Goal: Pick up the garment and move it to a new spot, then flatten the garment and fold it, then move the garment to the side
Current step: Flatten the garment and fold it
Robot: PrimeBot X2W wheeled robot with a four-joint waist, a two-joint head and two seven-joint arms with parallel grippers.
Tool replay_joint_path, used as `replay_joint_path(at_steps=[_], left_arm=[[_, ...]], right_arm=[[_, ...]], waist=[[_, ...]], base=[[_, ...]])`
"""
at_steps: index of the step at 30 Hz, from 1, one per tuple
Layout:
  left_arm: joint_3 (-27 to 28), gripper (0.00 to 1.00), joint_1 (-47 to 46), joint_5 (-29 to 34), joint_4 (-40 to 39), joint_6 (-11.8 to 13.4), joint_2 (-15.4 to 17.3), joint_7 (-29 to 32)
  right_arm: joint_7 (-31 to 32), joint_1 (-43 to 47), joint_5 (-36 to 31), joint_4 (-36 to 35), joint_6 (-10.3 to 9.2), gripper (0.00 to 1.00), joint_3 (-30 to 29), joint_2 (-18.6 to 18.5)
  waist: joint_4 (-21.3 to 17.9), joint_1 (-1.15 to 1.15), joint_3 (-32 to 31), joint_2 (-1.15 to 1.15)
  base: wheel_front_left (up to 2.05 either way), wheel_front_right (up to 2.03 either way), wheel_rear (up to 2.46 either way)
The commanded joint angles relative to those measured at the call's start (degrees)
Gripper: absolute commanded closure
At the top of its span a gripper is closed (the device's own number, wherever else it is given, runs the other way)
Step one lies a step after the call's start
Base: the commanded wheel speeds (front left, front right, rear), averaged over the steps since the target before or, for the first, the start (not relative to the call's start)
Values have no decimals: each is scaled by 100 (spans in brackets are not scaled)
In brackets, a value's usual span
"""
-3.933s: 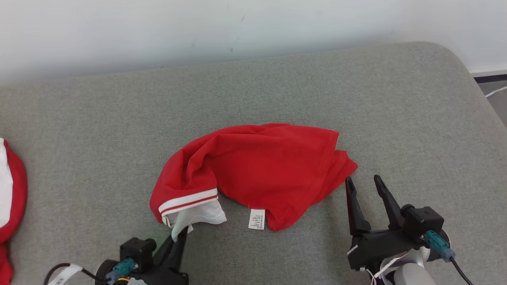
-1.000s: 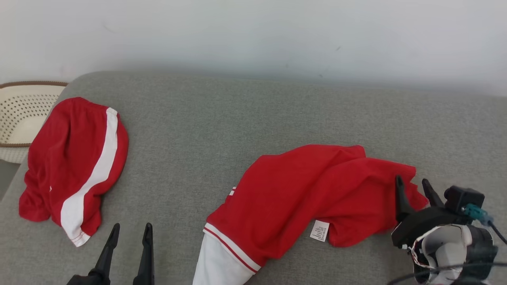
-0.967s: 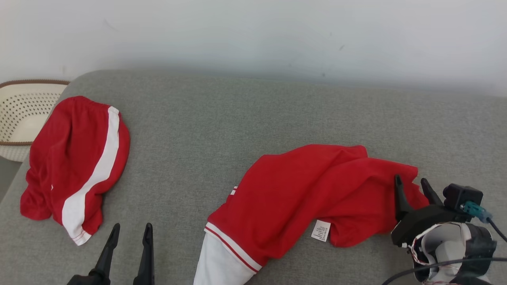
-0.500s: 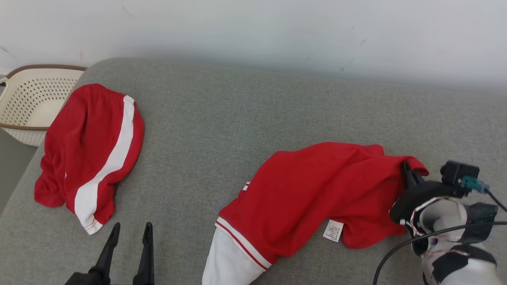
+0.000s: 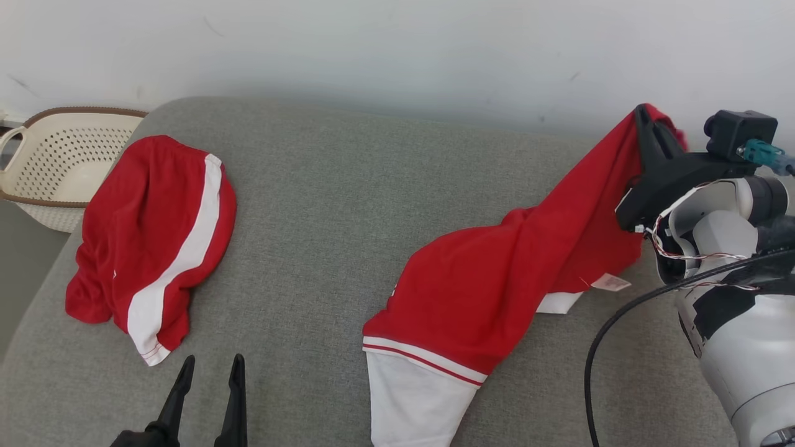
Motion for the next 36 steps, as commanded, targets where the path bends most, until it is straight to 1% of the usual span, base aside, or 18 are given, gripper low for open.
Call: replay_joint_path(at_steps=[1, 3, 4, 5, 6, 11, 16, 20, 22, 26, 29, 33, 36], left_arm=[[-23, 0, 54, -47, 29, 12, -4, -32], [-31, 0, 63, -53, 46, 17, -4, -33], [-29, 0, 65, -56, 54, 20, -4, -33], [-28, 0, 67, -56, 62, 25, -4, -32], [-23, 0, 71, -52, 73, 27, -4, -32], [12, 0, 128, -2, 112, 23, -5, -32], [6, 0, 147, -7, 127, 19, -5, -32], [-2, 0, 183, -46, 107, 52, -5, -32], [-7, 0, 201, -68, 95, 55, -4, -32], [-19, 0, 200, -89, 63, 79, -4, -32], [-28, 0, 199, -91, 23, 90, -4, -32], [5, 0, 203, -97, -13, 69, -3, -32], [-15, 0, 216, -89, -59, 94, -5, -32]], right_arm=[[50, -32, 97, 156, 3, 100, 137, -69], [64, -37, 152, 321, 3, 100, 246, -106], [54, -29, 181, 417, 3, 73, 283, -120], [47, -25, 185, 513, 3, 39, 327, -141], [30, -27, 183, 598, 3, 0, 366, -150], [122, 11, 306, 973, 3, 0, 536, -106], [76, 99, 477, 1082, 3, 0, 635, -116], [-200, 273, 660, 879, 3, 0, 636, -236], [-299, 402, 779, 702, 3, 0, 548, -293], [-364, 853, 904, 329, 3, 0, 417, -422], [-371, 1258, 881, 89, 3, 0, 340, -496], [-368, 1818, 871, -112, 3, 0, 267, -407], [-356, 2053, 882, -114, 3, 0, 257, -329]], waist=[[46, 0, -10, 0], [72, 0, -20, 0], [78, 0, -26, 0], [80, 0, -31, 0], [77, 0, -36, 0], [-7, 0, -69, 0], [-97, 0, -98, 0], [-193, 0, -114, 0], [-231, 0, -115, 0], [-272, 0, -106, 0], [-274, 0, -94, 0], [-262, 0, -66, 0], [-248, 0, -38, 0]], base=[[0, 0, 0], [0, 0, 0], [0, 0, 0], [0, 0, 0], [0, 0, 0], [0, 0, 0], [0, 0, 0], [0, 0, 0], [0, 0, 0], [0, 0, 0], [0, 0, 0], [0, 0, 0], [0, 0, 0]])
